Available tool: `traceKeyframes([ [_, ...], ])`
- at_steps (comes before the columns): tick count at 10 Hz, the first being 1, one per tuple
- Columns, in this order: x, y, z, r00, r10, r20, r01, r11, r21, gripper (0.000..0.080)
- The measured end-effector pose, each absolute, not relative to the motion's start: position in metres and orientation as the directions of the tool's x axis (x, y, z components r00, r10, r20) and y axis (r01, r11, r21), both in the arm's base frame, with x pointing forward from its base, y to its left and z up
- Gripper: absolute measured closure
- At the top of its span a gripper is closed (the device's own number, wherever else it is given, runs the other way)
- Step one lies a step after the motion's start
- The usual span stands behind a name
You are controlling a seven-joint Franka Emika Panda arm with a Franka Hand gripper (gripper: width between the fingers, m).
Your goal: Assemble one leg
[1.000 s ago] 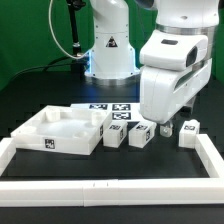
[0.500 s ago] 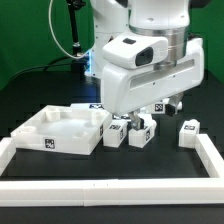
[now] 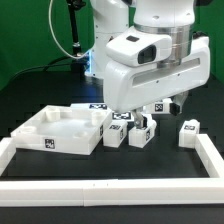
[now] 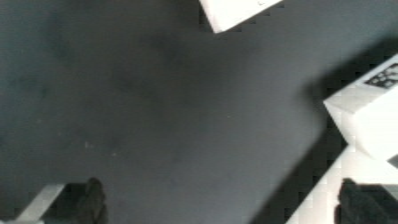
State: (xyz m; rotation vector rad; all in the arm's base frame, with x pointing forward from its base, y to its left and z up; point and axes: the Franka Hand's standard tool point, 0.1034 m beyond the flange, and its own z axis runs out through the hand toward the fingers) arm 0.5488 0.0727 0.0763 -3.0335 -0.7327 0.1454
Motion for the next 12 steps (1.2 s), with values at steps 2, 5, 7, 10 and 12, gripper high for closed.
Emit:
traceKeyframes([
  [2, 0.523, 0.11, 0.077, 0.963, 0.25, -0.104, 0.25, -0.968, -0.013, 0.015],
  [5, 0.522, 0.121, 0.07, 0.983, 0.167, -0.077, 0.165, -0.986, -0.032, 0.015],
  [7, 0.522, 0.121, 0.07, 0.983, 0.168, -0.076, 0.166, -0.986, -0.032, 0.015],
  [10, 0.491, 0.131, 0.048, 0.994, -0.053, -0.098, -0.055, -0.998, -0.019, 0.015],
  [12, 0.482, 0.141, 0.026, 0.989, -0.117, -0.094, -0.12, -0.993, -0.022, 0.015],
])
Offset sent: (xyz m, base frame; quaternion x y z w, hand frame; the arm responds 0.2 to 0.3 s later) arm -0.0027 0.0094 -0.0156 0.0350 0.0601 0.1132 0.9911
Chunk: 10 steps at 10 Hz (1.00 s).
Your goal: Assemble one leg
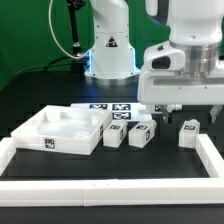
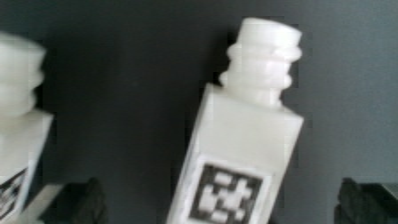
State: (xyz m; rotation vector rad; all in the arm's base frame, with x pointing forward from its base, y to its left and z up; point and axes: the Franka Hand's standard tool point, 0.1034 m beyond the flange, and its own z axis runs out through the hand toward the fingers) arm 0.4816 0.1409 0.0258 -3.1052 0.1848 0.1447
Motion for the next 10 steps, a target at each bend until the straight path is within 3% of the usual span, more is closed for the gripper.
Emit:
traceKeyframes([
  [1, 0.48, 0.142, 0.016, 0.987, -0.132, -0.095, -0.136, -0.99, -0.03, 0.015],
  [3, 0.483, 0.143, 0.015, 0.988, -0.129, -0.08, -0.133, -0.991, -0.036, 0.015],
  [5, 0.482, 0.143, 0.015, 0.988, -0.129, -0.08, -0.132, -0.991, -0.036, 0.0395],
  [6, 0.482, 0.136, 0.014, 0.986, -0.141, -0.084, -0.143, -0.989, -0.029, 0.0395],
  [7, 0.483, 0.134, 0.014, 0.986, -0.144, -0.083, -0.147, -0.989, -0.027, 0.0502],
  [10, 0.459, 0.134, 0.016, 0.966, -0.235, -0.111, -0.238, -0.971, -0.012, 0.0511],
])
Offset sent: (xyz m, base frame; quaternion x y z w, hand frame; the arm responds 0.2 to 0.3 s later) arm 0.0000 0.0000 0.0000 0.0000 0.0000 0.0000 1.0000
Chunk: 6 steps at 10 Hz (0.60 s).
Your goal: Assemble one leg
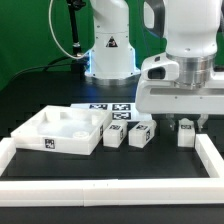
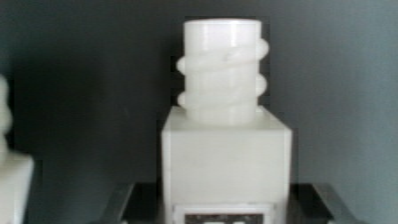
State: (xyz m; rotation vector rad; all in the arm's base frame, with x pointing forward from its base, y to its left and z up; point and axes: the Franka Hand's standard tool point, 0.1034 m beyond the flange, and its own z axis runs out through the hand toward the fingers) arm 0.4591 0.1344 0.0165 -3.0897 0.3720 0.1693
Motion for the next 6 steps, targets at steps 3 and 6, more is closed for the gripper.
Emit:
traceKeyframes([
  [3, 0.413, 0.172, 0.029, 0.946, -0.298, -0.124, -0.298, -0.954, 0.017, 0.0511],
  [6, 0.407, 0.181, 0.028, 0.953, -0.275, -0.124, -0.275, -0.961, 0.019, 0.0511],
])
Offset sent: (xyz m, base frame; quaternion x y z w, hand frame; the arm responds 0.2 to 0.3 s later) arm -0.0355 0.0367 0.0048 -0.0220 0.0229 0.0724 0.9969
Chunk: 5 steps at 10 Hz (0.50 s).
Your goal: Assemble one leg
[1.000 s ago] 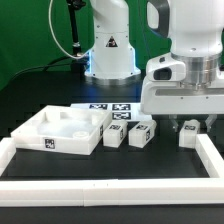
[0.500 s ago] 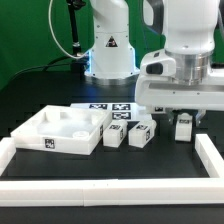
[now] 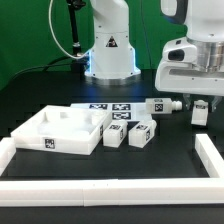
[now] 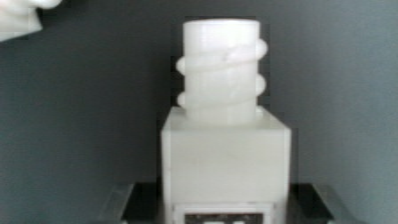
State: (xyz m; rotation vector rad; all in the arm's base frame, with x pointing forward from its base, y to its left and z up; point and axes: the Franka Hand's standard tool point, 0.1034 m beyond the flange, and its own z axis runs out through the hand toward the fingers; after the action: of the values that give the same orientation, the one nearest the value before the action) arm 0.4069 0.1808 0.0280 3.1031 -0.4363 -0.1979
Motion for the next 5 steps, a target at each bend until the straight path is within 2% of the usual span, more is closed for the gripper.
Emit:
traceKeyframes([
  [1, 0.406, 0.181, 0.027, 0.954, -0.273, -0.125, -0.273, -0.962, 0.02, 0.0511],
  [3, 0.398, 0.194, 0.015, 0.954, -0.274, -0.123, -0.274, -0.962, 0.016, 0.0511],
  [5, 0.398, 0.198, 0.013, 0.957, -0.267, -0.115, -0.268, -0.963, 0.008, 0.0511],
])
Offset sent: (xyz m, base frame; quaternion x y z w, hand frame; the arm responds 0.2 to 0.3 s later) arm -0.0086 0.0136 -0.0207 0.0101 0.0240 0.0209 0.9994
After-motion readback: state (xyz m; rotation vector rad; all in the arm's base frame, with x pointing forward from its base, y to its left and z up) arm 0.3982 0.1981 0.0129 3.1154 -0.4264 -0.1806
